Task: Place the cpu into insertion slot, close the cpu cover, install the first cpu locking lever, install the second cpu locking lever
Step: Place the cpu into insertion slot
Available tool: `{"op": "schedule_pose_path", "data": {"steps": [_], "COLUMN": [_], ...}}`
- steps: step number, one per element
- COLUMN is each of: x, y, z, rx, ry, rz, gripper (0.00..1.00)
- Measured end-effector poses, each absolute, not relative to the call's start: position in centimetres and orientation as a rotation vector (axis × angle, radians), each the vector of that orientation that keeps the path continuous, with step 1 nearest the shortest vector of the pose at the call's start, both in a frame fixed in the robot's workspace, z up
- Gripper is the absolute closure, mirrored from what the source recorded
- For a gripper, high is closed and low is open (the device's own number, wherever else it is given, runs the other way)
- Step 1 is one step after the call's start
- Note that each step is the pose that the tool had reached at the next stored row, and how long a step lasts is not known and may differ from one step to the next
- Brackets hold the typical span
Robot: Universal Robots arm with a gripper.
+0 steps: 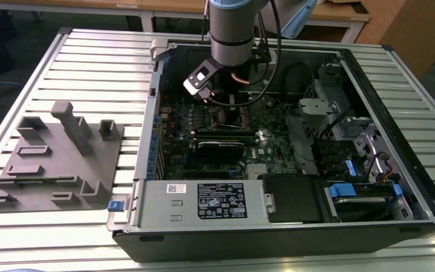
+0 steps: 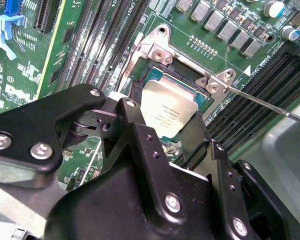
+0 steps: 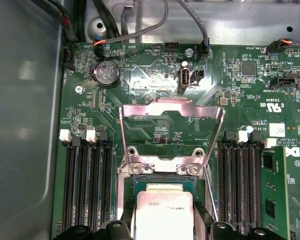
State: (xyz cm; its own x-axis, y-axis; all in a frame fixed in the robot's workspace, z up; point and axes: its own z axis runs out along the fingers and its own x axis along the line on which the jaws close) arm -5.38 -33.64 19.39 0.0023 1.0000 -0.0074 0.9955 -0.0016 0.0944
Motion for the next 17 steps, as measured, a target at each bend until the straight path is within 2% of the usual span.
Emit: {"op": "schedule_pose_path", "data": {"steps": [17], "x": [-5.28], "y": [-33.64], "z": [19.30], "rx": [2.176], "ry": [2.163], "rz": [0.094], "gripper": [0.46]}}
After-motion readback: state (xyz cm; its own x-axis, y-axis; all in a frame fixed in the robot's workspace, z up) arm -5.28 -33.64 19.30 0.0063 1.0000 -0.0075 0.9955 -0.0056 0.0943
